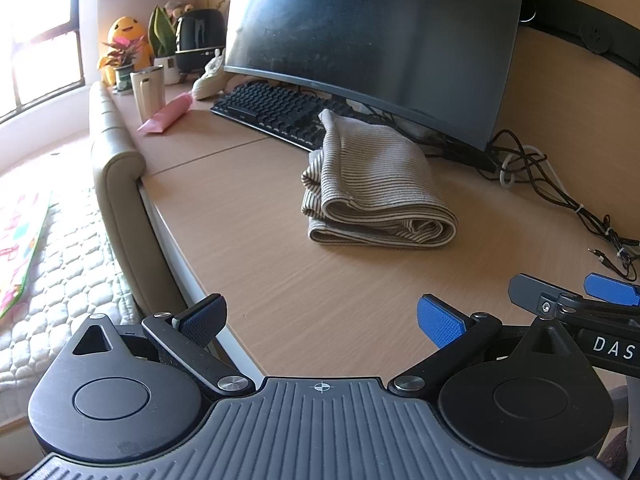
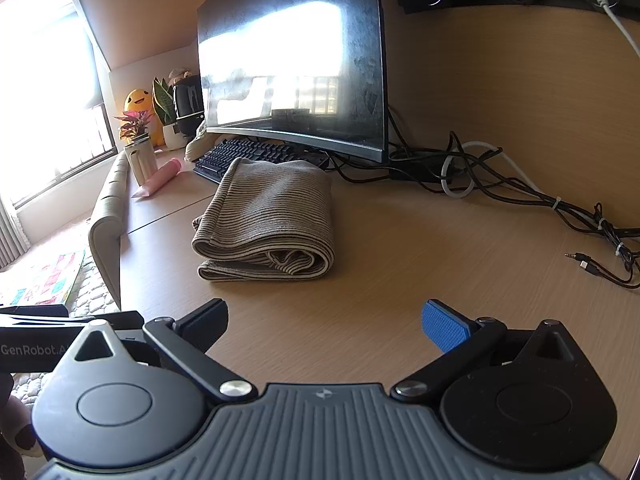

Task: Fold clothes

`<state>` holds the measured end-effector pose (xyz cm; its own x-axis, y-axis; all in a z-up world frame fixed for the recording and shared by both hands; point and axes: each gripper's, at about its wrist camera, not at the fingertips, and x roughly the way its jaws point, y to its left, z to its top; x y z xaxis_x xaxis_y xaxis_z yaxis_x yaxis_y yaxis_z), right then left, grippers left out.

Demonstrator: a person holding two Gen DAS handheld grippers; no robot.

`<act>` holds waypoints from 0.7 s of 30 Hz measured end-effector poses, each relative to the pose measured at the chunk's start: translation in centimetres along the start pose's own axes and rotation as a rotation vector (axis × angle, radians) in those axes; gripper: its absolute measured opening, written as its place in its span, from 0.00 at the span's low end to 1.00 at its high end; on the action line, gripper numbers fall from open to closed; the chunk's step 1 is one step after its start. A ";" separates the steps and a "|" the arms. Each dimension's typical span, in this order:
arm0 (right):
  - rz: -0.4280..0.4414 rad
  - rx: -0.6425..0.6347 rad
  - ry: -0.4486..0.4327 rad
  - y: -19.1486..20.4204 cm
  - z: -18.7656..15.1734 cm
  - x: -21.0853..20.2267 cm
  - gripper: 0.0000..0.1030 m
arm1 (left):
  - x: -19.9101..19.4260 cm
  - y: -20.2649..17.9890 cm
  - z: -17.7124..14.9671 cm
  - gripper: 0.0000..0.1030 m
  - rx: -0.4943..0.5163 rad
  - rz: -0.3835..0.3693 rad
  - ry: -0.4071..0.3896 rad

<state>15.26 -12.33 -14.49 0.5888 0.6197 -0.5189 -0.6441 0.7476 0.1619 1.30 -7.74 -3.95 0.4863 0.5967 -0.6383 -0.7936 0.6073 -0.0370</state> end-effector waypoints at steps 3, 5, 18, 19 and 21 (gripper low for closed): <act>0.001 0.000 0.001 0.0 0.0 0.0 1.00 | 0.0 0.0 0.0 1.00 -0.002 0.000 0.003; 0.001 0.002 0.002 0.0 -0.1 0.1 1.00 | 0.1 0.0 -0.1 1.00 -0.003 0.001 0.005; 0.008 0.002 0.010 0.2 -0.2 0.2 1.00 | 0.0 0.3 -0.2 1.00 -0.011 0.009 0.015; 0.010 0.002 0.010 0.2 -0.2 0.3 1.00 | 0.0 0.4 -0.3 1.00 -0.013 0.010 0.016; 0.012 0.000 0.011 0.2 -0.2 0.3 1.00 | 0.1 0.4 -0.3 1.00 -0.016 0.011 0.020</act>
<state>15.21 -12.06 -14.73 0.5758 0.6262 -0.5256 -0.6511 0.7400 0.1684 0.87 -7.59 -4.25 0.4704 0.5921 -0.6543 -0.8045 0.5924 -0.0423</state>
